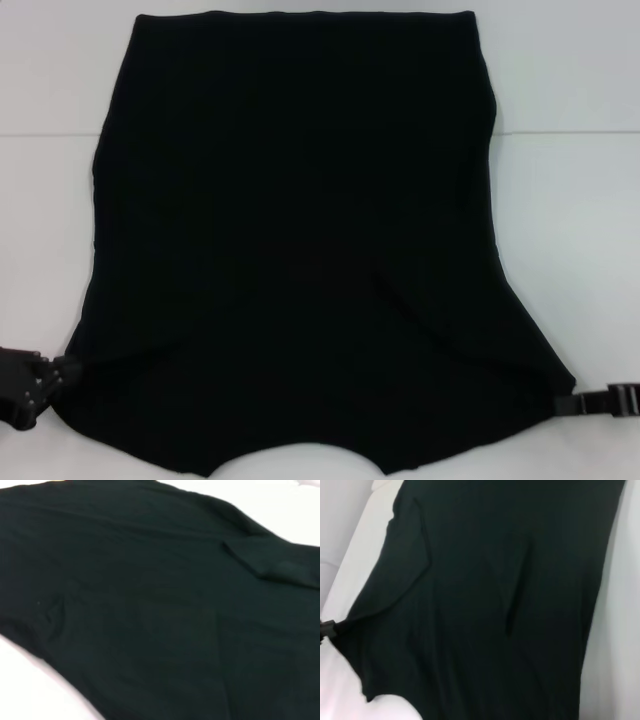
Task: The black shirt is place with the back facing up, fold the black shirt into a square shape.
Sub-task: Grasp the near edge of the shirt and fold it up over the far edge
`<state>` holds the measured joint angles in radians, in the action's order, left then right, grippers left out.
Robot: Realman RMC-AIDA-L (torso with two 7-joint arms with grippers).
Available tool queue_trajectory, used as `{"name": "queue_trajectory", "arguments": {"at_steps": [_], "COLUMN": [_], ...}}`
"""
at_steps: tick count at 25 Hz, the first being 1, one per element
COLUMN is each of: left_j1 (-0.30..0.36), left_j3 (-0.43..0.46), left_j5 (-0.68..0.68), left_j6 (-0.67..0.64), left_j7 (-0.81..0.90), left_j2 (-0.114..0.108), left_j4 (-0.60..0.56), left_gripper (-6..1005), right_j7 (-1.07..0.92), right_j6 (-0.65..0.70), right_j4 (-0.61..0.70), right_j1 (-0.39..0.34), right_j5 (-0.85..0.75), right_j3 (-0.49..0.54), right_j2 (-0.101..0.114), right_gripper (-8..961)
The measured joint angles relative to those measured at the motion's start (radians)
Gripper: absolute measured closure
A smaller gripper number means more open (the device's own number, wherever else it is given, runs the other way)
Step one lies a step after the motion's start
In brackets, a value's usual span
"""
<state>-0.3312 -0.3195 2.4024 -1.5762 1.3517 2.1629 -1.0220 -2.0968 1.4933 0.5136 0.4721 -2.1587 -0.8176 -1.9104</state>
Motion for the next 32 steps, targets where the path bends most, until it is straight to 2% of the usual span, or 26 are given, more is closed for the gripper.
{"name": "queue_trajectory", "arguments": {"at_steps": [12, 17, 22, 25, 32], "left_j1": [0.058, 0.051, -0.054, -0.127, -0.290], "left_j3": [0.028, 0.064, 0.046, -0.002, -0.146], "left_j5": [0.018, 0.014, 0.024, 0.029, 0.033], "left_j6": [-0.256, -0.310, -0.286, -0.241, -0.020], "left_j7": [0.062, 0.090, 0.152, 0.196, 0.342], "left_j2": [0.001, 0.000, -0.017, -0.029, -0.051], "left_j4": [-0.095, -0.111, -0.088, -0.072, -0.005], "left_gripper": [955, 955, 955, 955, 956], "right_j7": [0.134, 0.176, 0.184, 0.179, 0.154], "right_j6": [0.181, 0.220, 0.223, 0.186, 0.009], "right_j4": [0.003, 0.003, 0.004, 0.005, -0.006], "right_j1": [-0.128, -0.149, -0.079, -0.018, 0.141], "right_j5": [0.000, 0.000, 0.004, 0.003, 0.009], "right_j3": [0.073, 0.132, 0.234, 0.279, 0.305], "right_j2": [0.040, 0.044, 0.046, 0.046, 0.048], "right_gripper": [949, 938, 928, 921, 906]}}
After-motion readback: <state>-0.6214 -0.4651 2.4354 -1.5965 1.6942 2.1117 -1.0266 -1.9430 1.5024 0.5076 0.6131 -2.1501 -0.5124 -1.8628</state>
